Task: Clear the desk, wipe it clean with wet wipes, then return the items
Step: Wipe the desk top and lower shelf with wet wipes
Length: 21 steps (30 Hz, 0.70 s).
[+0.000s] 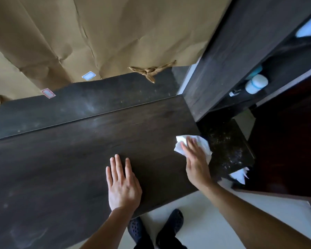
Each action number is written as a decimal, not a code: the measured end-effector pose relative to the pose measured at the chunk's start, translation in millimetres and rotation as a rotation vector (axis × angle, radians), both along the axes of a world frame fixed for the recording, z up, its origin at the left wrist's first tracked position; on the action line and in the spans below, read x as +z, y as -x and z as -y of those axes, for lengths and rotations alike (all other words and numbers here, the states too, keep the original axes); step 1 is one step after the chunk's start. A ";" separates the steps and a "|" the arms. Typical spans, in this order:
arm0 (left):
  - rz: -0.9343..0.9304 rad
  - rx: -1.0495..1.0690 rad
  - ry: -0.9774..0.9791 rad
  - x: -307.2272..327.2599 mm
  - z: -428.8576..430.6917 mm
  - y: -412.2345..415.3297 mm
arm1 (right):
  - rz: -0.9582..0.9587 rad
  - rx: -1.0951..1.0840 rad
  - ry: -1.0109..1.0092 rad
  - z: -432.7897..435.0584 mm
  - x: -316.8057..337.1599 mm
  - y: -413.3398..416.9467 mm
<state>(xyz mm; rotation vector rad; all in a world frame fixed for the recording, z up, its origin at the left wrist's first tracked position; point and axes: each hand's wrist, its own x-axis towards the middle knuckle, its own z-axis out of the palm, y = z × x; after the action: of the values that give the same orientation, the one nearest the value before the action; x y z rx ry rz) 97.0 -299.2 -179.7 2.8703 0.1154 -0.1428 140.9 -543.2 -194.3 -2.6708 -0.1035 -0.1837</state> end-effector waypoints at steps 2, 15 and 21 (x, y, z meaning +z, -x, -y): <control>0.003 0.001 0.006 -0.1 0.0 0.1 | -0.015 0.008 -0.013 5.6 2.4 36.7; -0.019 -0.155 0.021 24.9 44.3 -0.8 | -0.383 -0.449 -0.080 121.8 32.1 101.5; 0.063 -0.282 0.179 35.1 144.8 -4.9 | -0.347 -1.025 -0.375 208.0 37.8 98.1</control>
<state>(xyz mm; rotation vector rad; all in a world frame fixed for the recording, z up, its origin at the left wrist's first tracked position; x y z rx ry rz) 101.9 -443.9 -144.6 2.6934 -0.3003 -0.1106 42.8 -751.2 -156.5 -2.0950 1.2718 -0.0377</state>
